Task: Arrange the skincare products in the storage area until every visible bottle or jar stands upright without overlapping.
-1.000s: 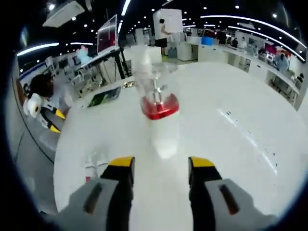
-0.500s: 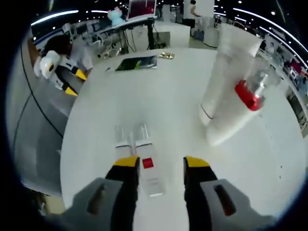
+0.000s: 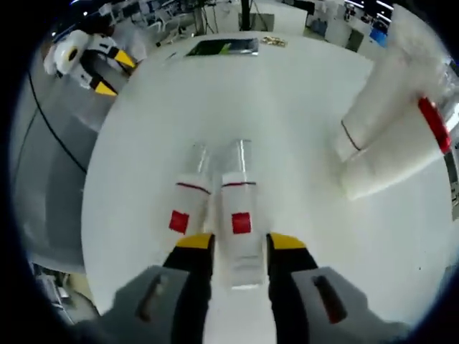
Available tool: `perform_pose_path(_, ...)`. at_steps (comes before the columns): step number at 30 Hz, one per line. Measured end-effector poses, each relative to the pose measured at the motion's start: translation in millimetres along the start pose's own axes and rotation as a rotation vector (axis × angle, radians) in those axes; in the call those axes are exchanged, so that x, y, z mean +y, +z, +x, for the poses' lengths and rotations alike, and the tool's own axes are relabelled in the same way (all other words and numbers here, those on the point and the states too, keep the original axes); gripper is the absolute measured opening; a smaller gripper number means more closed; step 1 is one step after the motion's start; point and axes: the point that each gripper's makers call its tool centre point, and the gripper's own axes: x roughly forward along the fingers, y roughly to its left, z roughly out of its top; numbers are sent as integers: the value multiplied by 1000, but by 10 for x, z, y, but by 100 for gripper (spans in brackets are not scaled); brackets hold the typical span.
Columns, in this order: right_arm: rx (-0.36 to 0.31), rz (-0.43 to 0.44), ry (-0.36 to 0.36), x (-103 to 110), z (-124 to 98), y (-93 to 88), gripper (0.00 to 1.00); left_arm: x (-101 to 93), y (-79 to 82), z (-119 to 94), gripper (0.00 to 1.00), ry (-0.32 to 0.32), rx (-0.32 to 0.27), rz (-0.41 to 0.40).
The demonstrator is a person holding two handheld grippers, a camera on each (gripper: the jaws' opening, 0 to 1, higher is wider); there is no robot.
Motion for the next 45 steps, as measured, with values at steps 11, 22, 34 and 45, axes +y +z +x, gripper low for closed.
perform_pose_path(11,35,91,-82,-126,-37,-13,20,-1,14,-1,37,1,-7,11)
perform_pose_path(22,-194,186,-245,-339,-582,416,19,-2,24,-4,36,-12,-9,-17)
perform_pose_path(34,-474,305,-339,-2,-1169,739,19,161,323,-123,41,-34,-136,-214)
perform_pose_path(45,-643,401,-320,556,-1363,999,19,714,1321,-341,51,-189,-575,-973)
